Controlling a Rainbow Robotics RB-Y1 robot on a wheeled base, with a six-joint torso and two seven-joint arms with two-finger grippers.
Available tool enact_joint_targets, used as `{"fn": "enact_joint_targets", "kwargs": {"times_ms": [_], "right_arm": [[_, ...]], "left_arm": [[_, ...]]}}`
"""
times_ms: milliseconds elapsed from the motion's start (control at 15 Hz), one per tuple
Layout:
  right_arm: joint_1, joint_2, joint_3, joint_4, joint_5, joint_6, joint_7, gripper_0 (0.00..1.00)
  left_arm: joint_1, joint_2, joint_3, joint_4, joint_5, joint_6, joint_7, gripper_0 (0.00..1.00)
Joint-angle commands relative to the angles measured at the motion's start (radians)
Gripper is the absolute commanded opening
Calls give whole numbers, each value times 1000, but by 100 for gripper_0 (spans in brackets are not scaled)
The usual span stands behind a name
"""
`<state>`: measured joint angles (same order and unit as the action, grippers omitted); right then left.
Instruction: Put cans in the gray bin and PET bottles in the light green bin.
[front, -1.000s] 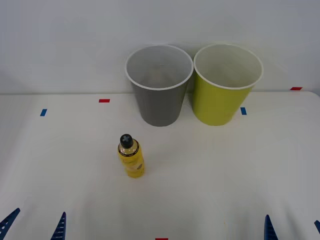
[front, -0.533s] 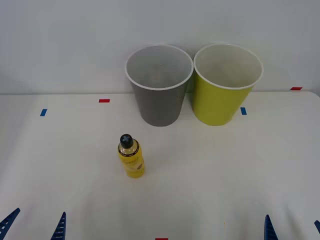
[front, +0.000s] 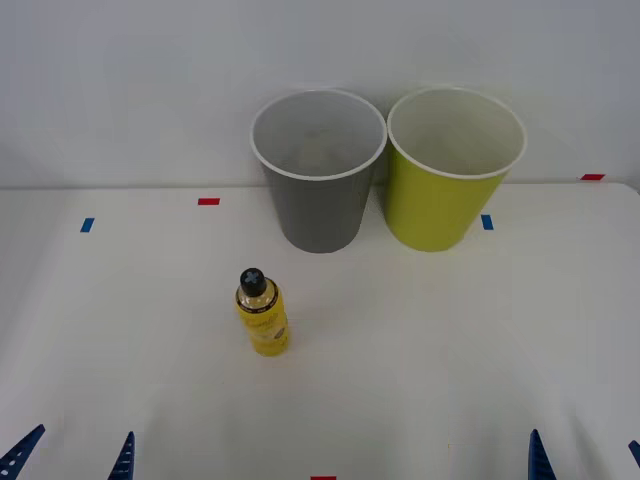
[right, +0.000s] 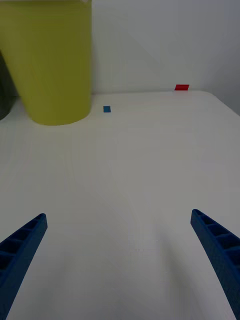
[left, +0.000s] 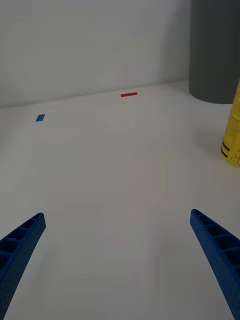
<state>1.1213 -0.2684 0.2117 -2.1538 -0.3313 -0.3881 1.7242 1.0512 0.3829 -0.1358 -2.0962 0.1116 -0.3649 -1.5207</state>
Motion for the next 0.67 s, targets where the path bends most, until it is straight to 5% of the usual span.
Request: {"fn": "enact_joint_targets", "kwargs": {"times_ms": [67,667], "right_arm": [[0,0,0,0,0,0,0,100],[0,0,0,0,0,0,0,100]], "left_arm": [[-20,47,-16,4,-15,-69,-6,100],[-264,333,-173,51,8,-68,-10,100]]}}
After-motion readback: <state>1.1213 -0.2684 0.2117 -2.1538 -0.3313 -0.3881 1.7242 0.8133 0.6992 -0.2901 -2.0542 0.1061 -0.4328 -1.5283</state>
